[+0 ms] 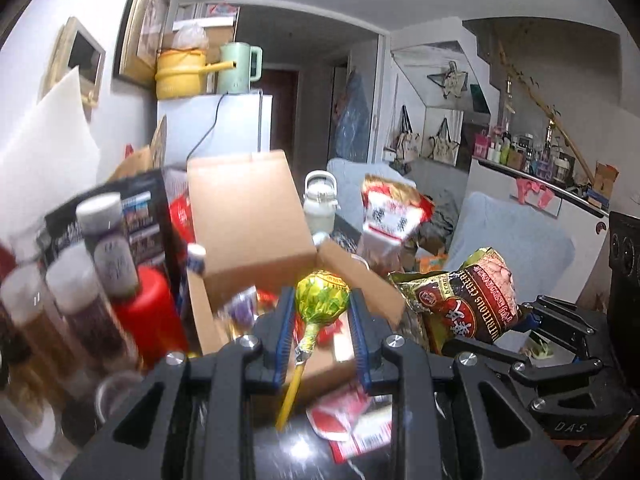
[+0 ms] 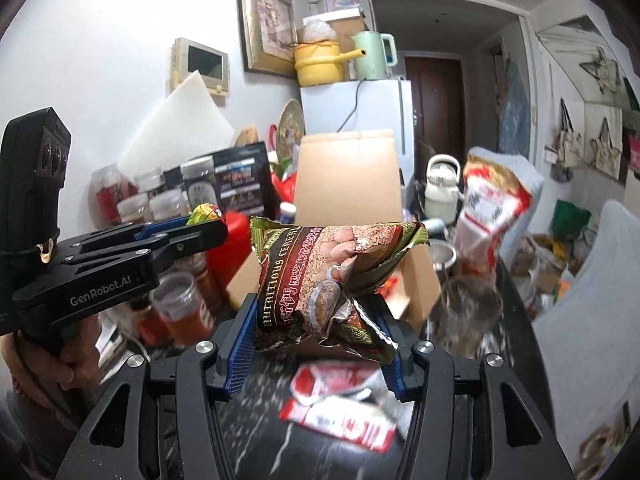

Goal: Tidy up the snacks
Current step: 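Lift the lollipop and cereal packet and carry both over the box, then lower the lollipop and cereal packet into the box and open both tools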

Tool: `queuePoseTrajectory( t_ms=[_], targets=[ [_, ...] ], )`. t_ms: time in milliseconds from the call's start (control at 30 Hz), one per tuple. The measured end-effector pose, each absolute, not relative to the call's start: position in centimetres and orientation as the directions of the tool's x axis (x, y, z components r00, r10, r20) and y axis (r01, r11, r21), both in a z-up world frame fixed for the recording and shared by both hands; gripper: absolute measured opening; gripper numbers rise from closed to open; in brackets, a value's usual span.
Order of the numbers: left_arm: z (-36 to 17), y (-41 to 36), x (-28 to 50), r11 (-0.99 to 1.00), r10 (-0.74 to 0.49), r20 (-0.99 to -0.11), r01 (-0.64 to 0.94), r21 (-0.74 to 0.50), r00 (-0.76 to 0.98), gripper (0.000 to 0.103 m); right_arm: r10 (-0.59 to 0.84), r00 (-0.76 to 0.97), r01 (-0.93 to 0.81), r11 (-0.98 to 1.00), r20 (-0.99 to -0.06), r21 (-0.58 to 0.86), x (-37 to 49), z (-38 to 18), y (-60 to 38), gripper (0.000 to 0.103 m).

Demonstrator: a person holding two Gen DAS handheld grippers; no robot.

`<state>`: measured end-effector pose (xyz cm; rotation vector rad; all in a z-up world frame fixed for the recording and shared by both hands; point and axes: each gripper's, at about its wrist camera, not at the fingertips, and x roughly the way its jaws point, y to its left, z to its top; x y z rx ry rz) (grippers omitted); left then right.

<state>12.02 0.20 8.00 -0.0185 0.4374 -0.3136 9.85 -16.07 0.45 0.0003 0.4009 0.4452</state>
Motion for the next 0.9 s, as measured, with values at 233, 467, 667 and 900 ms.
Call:
queuePoseTrajectory(
  t_ms=[233,467,667,900],
  targets=[
    [9.8,0.5,16.7,0.956,-0.292,-0.399,0.282,-0.084,0.869,0.026,0.433,0.826,-0.439,0.896,-0.361,0.069,14.2,3.0,-15.6,0.053],
    [9.4,1.0,22.4,0.966,-0.255,-0.423,0.252,-0.063,0.87,0.026,0.431,0.816,-0.445,0.894,-0.386,0.058,20.1,4.1,-14.7,0.053],
    [7.5,1.5,27.4,0.973,-0.223,-0.481,0.223,-0.057,0.848,0.026,0.429,0.79,-0.454,0.889,-0.438,0.051,25.0,3.4,-13.7,0.053],
    [3.9,2.7,32.4,0.983,-0.182,-0.58,0.161,-0.088,0.794,0.026,0.417,0.753,-0.458,0.888,-0.509,0.049,30.3,1.4,-12.1,0.053]
  ],
)
